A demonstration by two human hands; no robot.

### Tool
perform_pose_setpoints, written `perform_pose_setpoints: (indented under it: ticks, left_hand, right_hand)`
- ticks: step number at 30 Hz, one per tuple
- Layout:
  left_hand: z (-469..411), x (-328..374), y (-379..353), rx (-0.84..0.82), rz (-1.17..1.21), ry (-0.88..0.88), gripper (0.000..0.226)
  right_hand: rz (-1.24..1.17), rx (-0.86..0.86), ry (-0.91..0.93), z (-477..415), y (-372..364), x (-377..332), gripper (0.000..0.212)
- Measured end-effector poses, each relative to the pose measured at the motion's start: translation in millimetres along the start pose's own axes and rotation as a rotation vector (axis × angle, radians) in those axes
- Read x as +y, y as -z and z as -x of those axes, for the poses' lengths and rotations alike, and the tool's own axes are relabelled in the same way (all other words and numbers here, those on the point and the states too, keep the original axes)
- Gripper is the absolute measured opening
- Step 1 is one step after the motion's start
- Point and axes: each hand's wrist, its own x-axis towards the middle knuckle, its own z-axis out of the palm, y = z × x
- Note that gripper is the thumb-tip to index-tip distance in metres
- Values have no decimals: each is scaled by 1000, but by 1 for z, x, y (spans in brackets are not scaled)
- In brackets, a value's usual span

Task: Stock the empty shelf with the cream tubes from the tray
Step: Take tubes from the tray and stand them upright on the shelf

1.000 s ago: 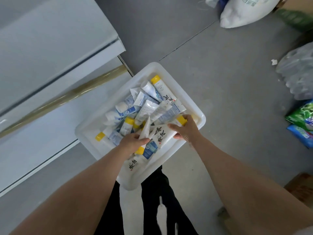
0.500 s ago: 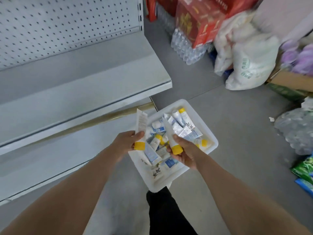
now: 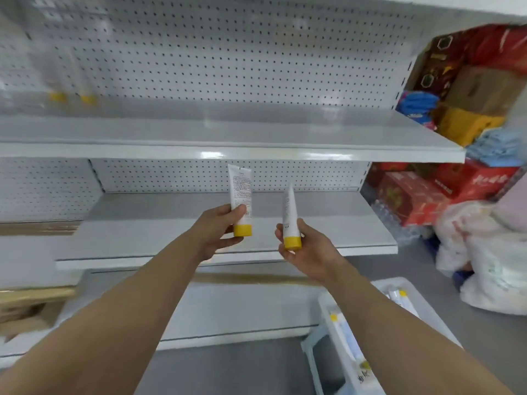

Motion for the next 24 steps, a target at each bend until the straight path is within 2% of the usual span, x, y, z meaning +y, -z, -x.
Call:
perform_pose_setpoints:
  ticks: [6,9,13,16,22,24]
  left_hand:
    - [38,77,116,135,66,-205,25]
    - [35,105,165,187,91,-283,25]
    - [13,137,227,246,162,-329,29]
    - [-8,161,272,296,169,-348,34]
    - [-43,220,374,457,67,-367,34]
    - [-55,232,407,528,3,-390,34]
  right_hand:
    - [128,-183,50,-38,-167,17,47]
    - [210,-235,96,-70,-231,24,42]
    - [265,-289,143,-130,-296,29,40]
    - [279,-313,158,-181,-337,29,46]
    - [369,-311,158,-275,-427,25,36]
    - [347,-293,201,-300,-451,25,45]
